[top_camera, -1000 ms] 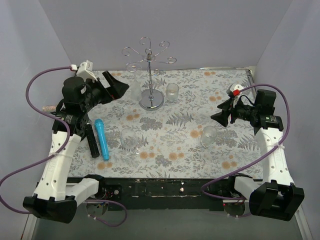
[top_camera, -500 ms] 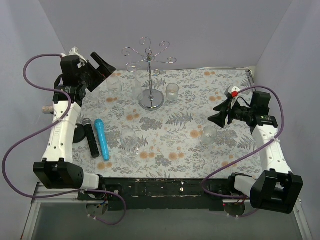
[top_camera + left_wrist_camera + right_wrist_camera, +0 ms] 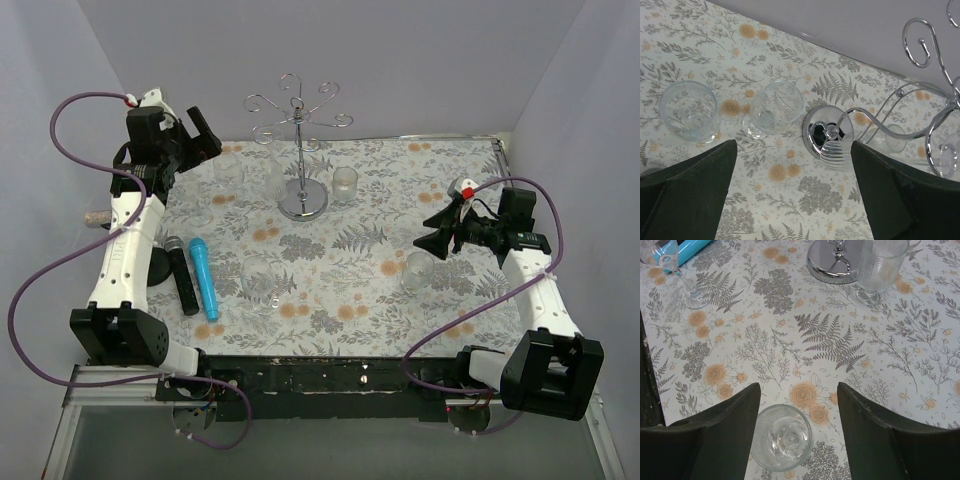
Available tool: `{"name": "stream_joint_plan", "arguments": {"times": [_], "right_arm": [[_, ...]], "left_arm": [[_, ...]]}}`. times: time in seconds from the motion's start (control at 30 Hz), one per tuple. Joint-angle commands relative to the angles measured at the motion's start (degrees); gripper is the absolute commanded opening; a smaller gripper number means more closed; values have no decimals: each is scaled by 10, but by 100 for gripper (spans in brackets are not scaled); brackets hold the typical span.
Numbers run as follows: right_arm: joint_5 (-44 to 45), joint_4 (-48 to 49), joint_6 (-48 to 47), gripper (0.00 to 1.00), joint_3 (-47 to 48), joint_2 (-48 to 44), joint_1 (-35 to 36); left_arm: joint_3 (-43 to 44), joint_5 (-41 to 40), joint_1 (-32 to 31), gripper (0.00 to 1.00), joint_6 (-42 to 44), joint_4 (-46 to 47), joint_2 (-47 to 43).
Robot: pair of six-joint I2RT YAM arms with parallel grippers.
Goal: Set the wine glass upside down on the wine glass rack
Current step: Pick up the wine glass at the center of the board.
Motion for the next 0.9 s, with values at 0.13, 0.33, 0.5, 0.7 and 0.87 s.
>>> {"name": "stream_joint_plan", "arguments": {"times": [0.13,0.33,0.5,0.7,0.87], "right_arm": [[-25,-4,-29,71,-4,1,-5],[-18,-4,-30,71,-10,0,-6],[-17,2,-31,71,-17,-4,-8],[-23,9,-26,71,-21,-4,-9],[-26,15,-23,71,-25,-4,-9]], "left_arm": [[27,4,0,98,95,-13,5],[7,11,0,98,103,-12,-10],[-12,20,0,98,109,-16,-24],[-33,-5,0,98,123,-31,-32],[-10,-57,0,98,134,-35,2]]}}
